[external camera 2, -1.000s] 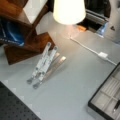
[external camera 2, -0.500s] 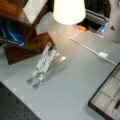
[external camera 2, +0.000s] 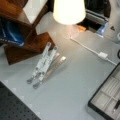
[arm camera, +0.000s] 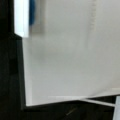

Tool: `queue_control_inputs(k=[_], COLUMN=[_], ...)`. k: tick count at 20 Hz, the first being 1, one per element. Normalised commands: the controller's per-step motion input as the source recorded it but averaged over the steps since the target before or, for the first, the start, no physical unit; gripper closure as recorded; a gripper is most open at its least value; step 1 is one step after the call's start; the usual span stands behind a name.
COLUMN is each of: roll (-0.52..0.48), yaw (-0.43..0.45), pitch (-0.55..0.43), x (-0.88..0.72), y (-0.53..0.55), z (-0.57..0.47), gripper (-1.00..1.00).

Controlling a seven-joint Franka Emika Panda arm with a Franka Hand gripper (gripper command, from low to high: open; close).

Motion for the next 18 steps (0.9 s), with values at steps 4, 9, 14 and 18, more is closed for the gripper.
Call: queue_control_inputs(k=[4, 9, 14, 18], roll=[-0.281, -0.343, -0.635, -0.655], yaw=[0.100, -0.043, -0.051, 0.003], pitch=[0.162, 0.085, 0.025, -0.056], x=[-0.16, -0.25, -0.39, -0.46], y=[-0.43, -0.26, -0.18, -0.31], z=[-0.03, 0.01, 0.02, -0.04], gripper=[-1.00, -1.00, -1.00, -1.00])
